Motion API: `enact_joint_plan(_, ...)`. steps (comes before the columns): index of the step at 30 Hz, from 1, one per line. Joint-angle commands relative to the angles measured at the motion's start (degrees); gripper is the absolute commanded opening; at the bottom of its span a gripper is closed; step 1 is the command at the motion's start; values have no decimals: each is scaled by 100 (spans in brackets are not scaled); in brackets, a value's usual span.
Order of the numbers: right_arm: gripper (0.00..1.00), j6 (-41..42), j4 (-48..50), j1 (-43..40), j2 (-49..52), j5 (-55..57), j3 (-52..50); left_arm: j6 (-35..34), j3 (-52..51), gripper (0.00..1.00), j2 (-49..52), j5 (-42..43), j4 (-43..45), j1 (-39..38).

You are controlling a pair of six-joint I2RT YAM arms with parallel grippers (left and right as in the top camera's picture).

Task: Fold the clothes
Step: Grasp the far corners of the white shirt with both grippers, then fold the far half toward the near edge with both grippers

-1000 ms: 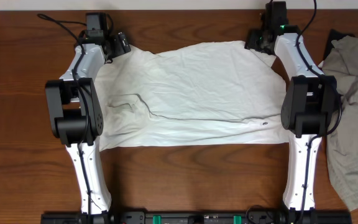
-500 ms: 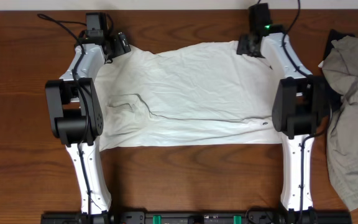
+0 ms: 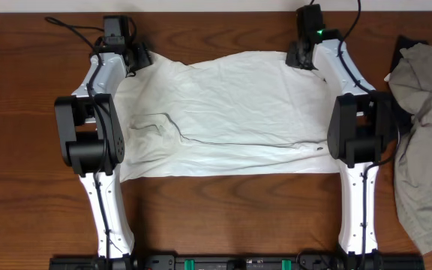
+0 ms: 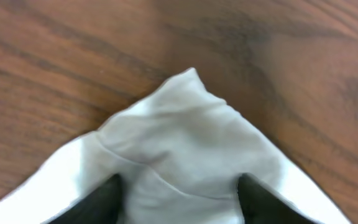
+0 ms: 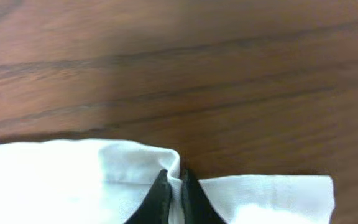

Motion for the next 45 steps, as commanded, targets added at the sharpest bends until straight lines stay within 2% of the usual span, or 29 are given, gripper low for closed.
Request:
enact_joint_plan(1, 1, 175, -273, -267, 293, 79, 61, 55, 96, 40, 81, -55, -50, 2)
enact_joint_plan(3, 1, 173, -444, -332, 293, 83, 192, 57, 96, 27, 26, -55, -70, 2)
enact_joint_plan(6, 1, 173, -675, -407, 293, 83, 450, 57, 96, 19, -109, -55, -59, 2)
enact_joint_plan(7, 1, 173, -737, -422, 293, 81, 535, 57, 96, 13, -184, -55, -59, 2)
enact_joint_plan(10, 1, 170, -879, -428, 293, 50, 748, 57, 96, 13, -313, -55, -31, 2)
enact_joint_plan(14, 1, 166, -955, -372, 293, 42, 833, 76, 96, 6, -365, -52, -52, 2)
enact_joint_plan(26, 1, 111, -1165, -352, 280, 42, 861, 76, 96, 6, -765, 48, -463, 2)
enact_joint_plan(35, 1, 326, -1812, -374, -35, 17, 866, 79, 96, 6, -1106, 42, -1456, 2)
enact_joint_plan(45, 1, 420, -2715, -387, -411, 85, 866, 76, 94, 6, -1093, 22, -2017, 52)
